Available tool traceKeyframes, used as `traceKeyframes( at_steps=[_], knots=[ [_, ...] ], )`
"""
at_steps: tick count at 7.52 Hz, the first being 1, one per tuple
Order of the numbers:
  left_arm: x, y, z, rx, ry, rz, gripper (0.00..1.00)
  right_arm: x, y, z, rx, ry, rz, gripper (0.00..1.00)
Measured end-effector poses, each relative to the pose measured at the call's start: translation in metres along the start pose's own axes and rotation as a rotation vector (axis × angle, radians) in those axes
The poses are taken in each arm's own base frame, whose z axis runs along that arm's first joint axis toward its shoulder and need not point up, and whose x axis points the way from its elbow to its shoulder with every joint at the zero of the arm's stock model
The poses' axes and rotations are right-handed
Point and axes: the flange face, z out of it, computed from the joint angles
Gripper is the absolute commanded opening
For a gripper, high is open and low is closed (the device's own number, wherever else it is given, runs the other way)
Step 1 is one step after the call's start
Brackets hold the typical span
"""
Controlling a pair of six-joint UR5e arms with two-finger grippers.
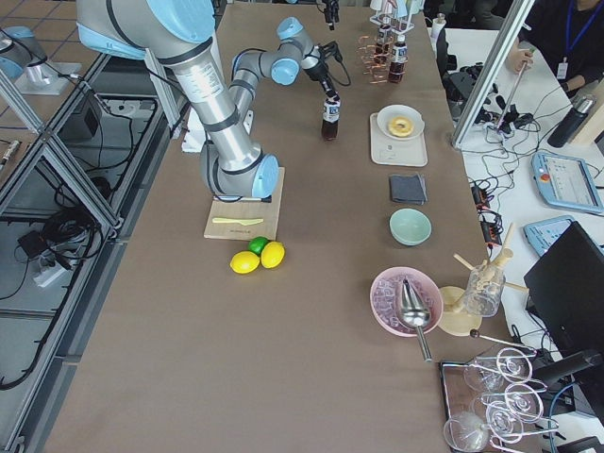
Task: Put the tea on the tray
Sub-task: 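Grasp the standing tea bottle with the right gripper and lift it, then carry the bottle onto the cream tray beside the plate and release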
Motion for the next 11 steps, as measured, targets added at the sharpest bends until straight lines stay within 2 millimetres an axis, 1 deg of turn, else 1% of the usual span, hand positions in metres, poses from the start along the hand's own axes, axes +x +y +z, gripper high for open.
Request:
traceKeyframes(
  at_steps=[1, 2, 3, 4, 5, 6, 7, 8, 9, 10, 11],
  knots=[
    [0.0, 0.0, 0.0, 0.0, 0.0, 0.0, 0.99, 0.006, -0.015, -0.003, 0.017, 0.006, 0.006, 0.0],
    [0.0, 0.0, 0.0, 0.0, 0.001, 0.0, 0.99, 0.02, -0.037, -0.004, 0.038, 0.021, 0.017, 0.0],
    [0.0, 0.0, 0.0, 0.0, 0.001, 0.0, 0.99, 0.04, -0.064, -0.004, 0.048, 0.037, 0.024, 0.0],
    [0.001, 0.0, -0.001, 0.001, 0.002, 0.0, 0.99, 0.059, -0.093, 0.001, 0.048, 0.058, 0.035, 0.0],
    [0.002, 0.0, -0.002, 0.003, 0.003, 0.001, 0.99, 0.069, -0.127, 0.013, 0.044, 0.088, 0.048, 0.0],
    [0.002, 0.0, -0.003, 0.004, 0.003, 0.002, 0.99, 0.075, -0.157, 0.031, 0.035, 0.114, 0.059, 0.0],
    [0.003, 0.0, -0.004, 0.006, 0.003, 0.002, 0.99, 0.085, -0.183, 0.055, 0.03, 0.125, 0.074, 0.0],
    [0.004, -0.001, -0.005, 0.009, 0.004, 0.004, 0.99, 0.099, -0.203, 0.08, 0.025, 0.133, 0.076, 0.0],
    [0.005, -0.002, -0.006, 0.013, 0.006, 0.006, 0.99, 0.114, -0.215, 0.103, 0.023, 0.137, 0.078, 0.0],
    [0.006, -0.003, -0.007, 0.015, 0.007, 0.008, 0.99, 0.126, -0.22, 0.12, 0.02, 0.137, 0.081, 0.0],
    [0.007, -0.005, -0.007, 0.018, 0.007, 0.009, 0.99, 0.133, -0.222, 0.129, 0.018, 0.136, 0.084, 0.0]
  ],
)
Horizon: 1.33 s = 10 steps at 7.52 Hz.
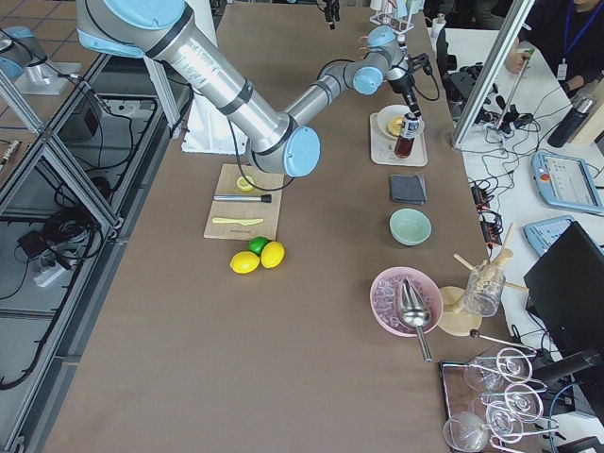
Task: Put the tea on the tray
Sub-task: 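Carry the bottle onto the cream tray beside the plate and release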
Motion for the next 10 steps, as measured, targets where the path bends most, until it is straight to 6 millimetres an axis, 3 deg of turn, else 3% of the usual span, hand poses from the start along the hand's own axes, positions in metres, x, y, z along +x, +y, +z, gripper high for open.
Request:
traceKeyframes(
  at_steps=[8, 9, 10],
  knots=[
    [0.005, -0.007, 0.0, 0.008, 0.007, 0.007, 0.99, 0.003, 0.004, 0.014, -0.006, -0.026, 0.019, 0.0],
    [0.005, -0.007, 0.0, 0.008, 0.007, 0.006, 0.99, 0.003, 0.004, 0.015, -0.006, -0.027, 0.018, 0.65],
    [0.005, -0.007, 0.0, 0.008, 0.006, 0.006, 0.99, 0.003, 0.004, 0.015, -0.005, -0.028, 0.018, 1.0]
  ],
)
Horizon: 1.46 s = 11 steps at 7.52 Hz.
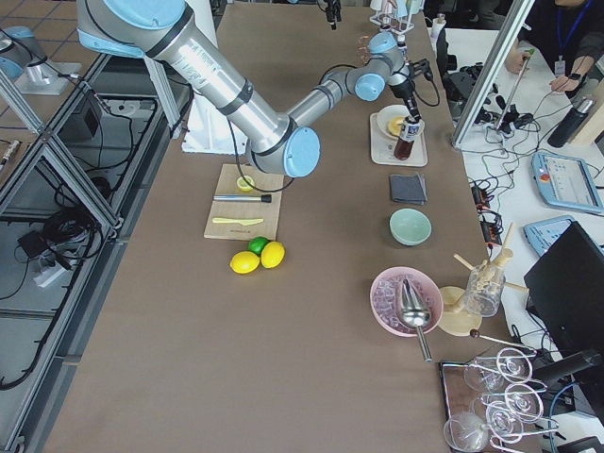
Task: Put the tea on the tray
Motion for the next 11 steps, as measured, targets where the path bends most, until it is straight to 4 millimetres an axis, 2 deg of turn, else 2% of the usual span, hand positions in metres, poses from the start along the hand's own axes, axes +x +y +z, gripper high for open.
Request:
traceKeyframes(
  at_steps=[4, 6, 7, 8, 9, 10, 11],
  knots=[
    [0.0, 0.0, 0.0, -0.001, 0.001, 0.0, 0.99, -0.001, -0.005, -0.005, -0.002, -0.012, 0.03, 1.0],
    [0.001, 0.001, -0.001, -0.003, 0.006, 0.001, 0.99, 0.018, -0.039, -0.025, -0.065, -0.067, 0.08, 1.0],
    [0.0, 0.002, -0.003, -0.01, 0.019, 0.0, 0.99, 0.036, -0.056, -0.039, -0.12, -0.08, 0.108, 1.0],
    [-0.01, 0.002, -0.013, -0.008, 0.026, -0.001, 0.99, 0.059, -0.067, -0.057, -0.175, -0.066, 0.134, 1.0],
    [-0.03, 0.002, -0.028, -0.004, 0.03, 0.012, 0.99, 0.086, -0.067, -0.076, -0.221, -0.041, 0.144, 1.0],
    [-0.055, 0.005, -0.045, -0.006, 0.026, 0.027, 0.99, 0.123, -0.059, -0.094, -0.262, -0.01, 0.133, 1.0],
    [-0.082, 0.007, -0.062, -0.016, 0.005, 0.046, 0.99, 0.174, -0.049, -0.111, -0.299, 0.016, 0.106, 1.0]
  ],
)
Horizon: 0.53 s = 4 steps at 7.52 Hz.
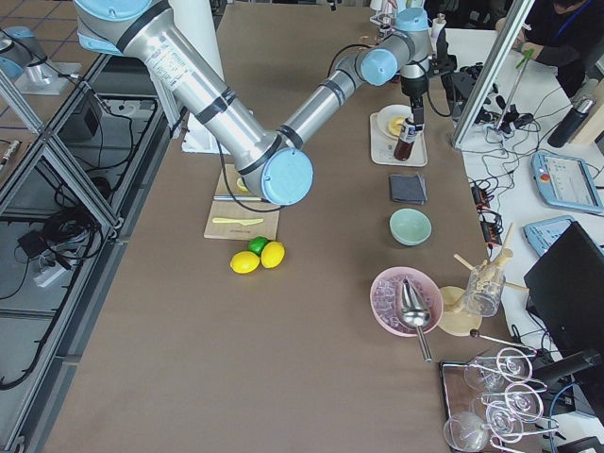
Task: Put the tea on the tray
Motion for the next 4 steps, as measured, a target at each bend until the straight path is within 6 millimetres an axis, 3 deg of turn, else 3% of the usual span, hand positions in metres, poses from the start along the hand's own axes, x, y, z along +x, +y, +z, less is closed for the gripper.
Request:
traceKeyframes(
  at_steps=[2, 4],
  knots=[
    [-0.052, 0.007, -0.038, -0.034, -0.043, 0.043, 0.99, 0.12, 0.021, -0.021, -0.066, 0.024, -0.07, 1.0],
    [-0.092, 0.014, -0.066, -0.073, -0.075, 0.072, 0.99, 0.256, 0.064, -0.017, -0.125, 0.076, -0.209, 1.0]
  ],
)
